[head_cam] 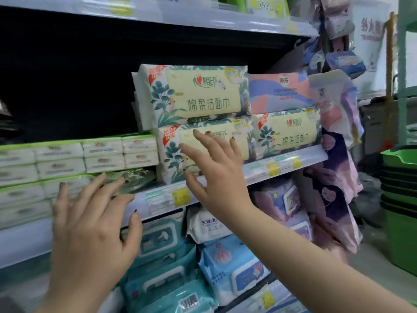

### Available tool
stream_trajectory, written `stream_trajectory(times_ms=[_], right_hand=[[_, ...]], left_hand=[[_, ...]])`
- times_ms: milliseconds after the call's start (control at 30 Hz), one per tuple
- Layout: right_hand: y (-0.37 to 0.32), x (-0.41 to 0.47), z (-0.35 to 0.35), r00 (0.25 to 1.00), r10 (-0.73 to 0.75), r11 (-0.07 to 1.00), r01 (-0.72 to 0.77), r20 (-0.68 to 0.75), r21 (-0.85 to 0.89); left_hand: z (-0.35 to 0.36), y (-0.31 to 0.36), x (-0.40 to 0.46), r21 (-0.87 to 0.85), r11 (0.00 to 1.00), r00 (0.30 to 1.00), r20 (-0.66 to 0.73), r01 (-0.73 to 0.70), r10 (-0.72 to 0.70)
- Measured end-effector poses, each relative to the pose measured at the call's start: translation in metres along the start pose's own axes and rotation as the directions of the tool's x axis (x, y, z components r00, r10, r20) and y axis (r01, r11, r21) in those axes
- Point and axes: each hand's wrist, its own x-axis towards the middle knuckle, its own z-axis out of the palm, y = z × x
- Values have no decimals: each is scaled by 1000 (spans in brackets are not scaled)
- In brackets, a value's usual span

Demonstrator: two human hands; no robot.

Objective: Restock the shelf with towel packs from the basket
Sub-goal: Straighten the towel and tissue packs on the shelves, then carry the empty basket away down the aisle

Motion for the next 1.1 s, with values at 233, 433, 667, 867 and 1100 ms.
stream_trajectory(times_ms=[233,433,667,867,1100], right_hand=[[-54,-1,27,978,-206,977,208,42,-43],[-61,-16,30,924,-187,968,232,334,-100],[-10,-74,-34,923,-91,973,162,374,-163],[63,-182,-140,804,241,879,57,544,-474],[88,-319,-288,403,766,558,-30,501,-829]], left_hand=[[-22,-66,-27,67,998,998,52,20,-24],[-26,-47,-32,108,994,993,110,37,-49],[22,55,-55,-236,963,990,25,-132,142],[75,200,-98,-554,784,928,54,-280,369],[95,347,-179,-760,569,718,201,-315,666]])
